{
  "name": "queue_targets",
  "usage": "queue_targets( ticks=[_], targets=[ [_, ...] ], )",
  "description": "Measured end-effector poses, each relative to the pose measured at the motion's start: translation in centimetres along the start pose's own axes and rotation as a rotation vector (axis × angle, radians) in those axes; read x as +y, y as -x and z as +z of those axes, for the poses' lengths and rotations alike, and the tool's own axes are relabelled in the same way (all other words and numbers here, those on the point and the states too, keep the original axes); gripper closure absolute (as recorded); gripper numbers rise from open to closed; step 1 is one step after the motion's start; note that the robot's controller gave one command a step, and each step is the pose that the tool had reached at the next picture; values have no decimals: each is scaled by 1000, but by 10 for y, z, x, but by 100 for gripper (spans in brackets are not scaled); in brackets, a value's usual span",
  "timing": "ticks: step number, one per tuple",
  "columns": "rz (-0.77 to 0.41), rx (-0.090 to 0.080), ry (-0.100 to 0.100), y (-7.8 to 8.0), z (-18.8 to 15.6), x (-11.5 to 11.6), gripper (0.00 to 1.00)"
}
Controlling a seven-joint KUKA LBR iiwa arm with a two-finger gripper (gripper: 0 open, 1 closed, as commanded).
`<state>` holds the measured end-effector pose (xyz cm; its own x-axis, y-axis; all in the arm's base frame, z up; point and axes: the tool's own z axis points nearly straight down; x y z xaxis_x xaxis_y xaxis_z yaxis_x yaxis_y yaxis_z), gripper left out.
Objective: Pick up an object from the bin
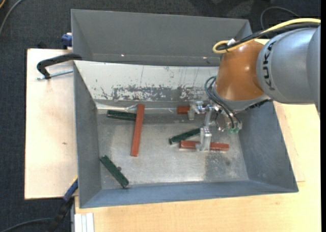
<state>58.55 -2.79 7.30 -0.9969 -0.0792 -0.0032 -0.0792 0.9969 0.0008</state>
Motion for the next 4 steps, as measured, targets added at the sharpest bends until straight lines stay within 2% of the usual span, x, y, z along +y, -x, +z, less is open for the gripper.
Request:
queue_targets(
  ticks=[1, 2, 3, 4],
  targets=[
    [-1, 1, 0, 0, 1, 0, 100],
    [-1, -9, -2, 3, -59, 1, 100],
    [-2, -5, -1, 5, -68, 1, 100],
    [-2, -7, -1, 7, -97, 1, 100]
  ],
)
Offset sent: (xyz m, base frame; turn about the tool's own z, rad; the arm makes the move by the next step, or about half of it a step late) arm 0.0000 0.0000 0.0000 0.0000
